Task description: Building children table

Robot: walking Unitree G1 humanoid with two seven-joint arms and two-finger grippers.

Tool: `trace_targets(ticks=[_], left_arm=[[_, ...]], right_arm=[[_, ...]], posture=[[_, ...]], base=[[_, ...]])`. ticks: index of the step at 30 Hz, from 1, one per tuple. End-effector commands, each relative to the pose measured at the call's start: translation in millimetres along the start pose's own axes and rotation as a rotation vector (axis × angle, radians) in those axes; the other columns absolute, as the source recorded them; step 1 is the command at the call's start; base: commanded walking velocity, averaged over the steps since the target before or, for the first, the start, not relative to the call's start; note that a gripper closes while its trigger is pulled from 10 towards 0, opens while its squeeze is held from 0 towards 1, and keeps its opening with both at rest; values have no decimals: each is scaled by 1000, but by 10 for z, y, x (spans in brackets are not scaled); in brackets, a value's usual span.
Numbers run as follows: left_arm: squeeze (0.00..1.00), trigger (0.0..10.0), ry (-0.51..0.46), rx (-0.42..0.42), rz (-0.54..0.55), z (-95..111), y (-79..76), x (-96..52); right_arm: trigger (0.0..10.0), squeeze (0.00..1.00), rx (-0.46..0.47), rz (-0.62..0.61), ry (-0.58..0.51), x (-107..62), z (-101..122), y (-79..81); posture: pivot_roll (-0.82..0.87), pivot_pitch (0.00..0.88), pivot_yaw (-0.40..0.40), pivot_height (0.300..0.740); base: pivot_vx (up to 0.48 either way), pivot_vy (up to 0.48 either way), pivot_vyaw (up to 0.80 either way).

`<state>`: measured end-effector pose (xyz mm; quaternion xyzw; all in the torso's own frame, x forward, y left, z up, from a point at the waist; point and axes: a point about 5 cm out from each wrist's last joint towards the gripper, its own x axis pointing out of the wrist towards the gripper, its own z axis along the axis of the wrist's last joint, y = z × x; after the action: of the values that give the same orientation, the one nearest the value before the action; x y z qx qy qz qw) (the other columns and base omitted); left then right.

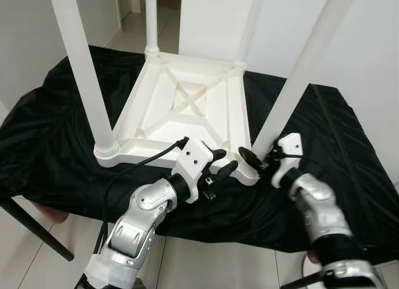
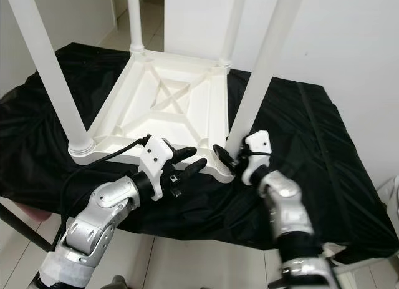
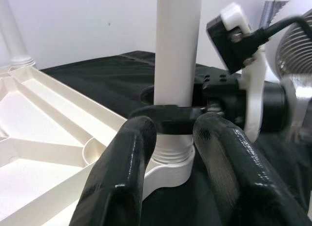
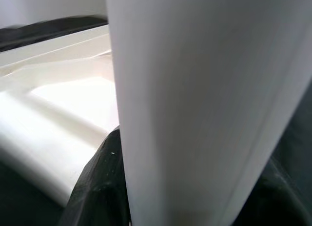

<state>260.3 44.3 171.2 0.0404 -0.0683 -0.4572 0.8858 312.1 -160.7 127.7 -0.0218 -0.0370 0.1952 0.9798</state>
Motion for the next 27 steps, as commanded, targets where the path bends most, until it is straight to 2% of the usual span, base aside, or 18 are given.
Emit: trace_targets(ticks=[1, 5, 7, 9, 13, 16, 17, 20, 21, 25, 27], left_arm=[[0, 10000, 4, 0, 86, -1, 42, 3], [0, 10000, 4, -5, 91, -6, 47, -9], [0, 10000, 6, -5, 92, -9, 50, -10], [0, 10000, 6, -5, 93, -10, 56, -18], [0, 10000, 6, -5, 102, -4, 84, -20], [0, 10000, 4, -6, 105, -1, 87, -17], [0, 10000, 2, -7, 108, 0, 92, -16], [0, 10000, 1, -8, 111, 2, 96, -15], [0, 10000, 1, -6, 115, -2, 97, -19], [0, 10000, 1, -6, 117, -3, 97, -20], [0, 10000, 0, -6, 126, -7, 105, -22]], right_arm=[[10000, 0, 7, -105, 79, -45, -121, 27], [10000, 0, 39, -345, 94, -93, -170, 44], [10000, 0, 40, -505, 123, -144, -220, 27], [10000, 0, 46, -598, 170, -183, -279, 49], [10000, 0, 84, -558, 159, -131, -274, 157], [10000, 0, 99, -553, 150, -133, -253, 157], [10000, 694, 114, -514, 122, -118, -219, 154], [10000, 694, 124, -486, 101, -107, -192, 153], [10000, 1000, 110, -424, 46, -103, -113, 102], [10000, 1000, 102, -401, 32, -105, -85, 78], [10000, 1000, 79, -259, -3, -117, -24, 35]], posture=[[129, 4, -75, 740], [125, 1, -72, 740], [127, 0, -73, 740], [128, 0, -71, 740], [127, 0, -70, 740], [131, 0, -76, 740], [133, 0, -81, 740], [133, 0, -81, 740], [134, 0, -88, 740], [134, 0, -88, 740], [140, 0, -93, 740]], base=[[0, 0, 0], [0, 0, 0], [0, 0, 0], [0, 0, 0], [0, 0, 0], [0, 0, 0], [0, 0, 0], [0, 0, 0], [0, 0, 0], [0, 0, 0], [0, 0, 0]])
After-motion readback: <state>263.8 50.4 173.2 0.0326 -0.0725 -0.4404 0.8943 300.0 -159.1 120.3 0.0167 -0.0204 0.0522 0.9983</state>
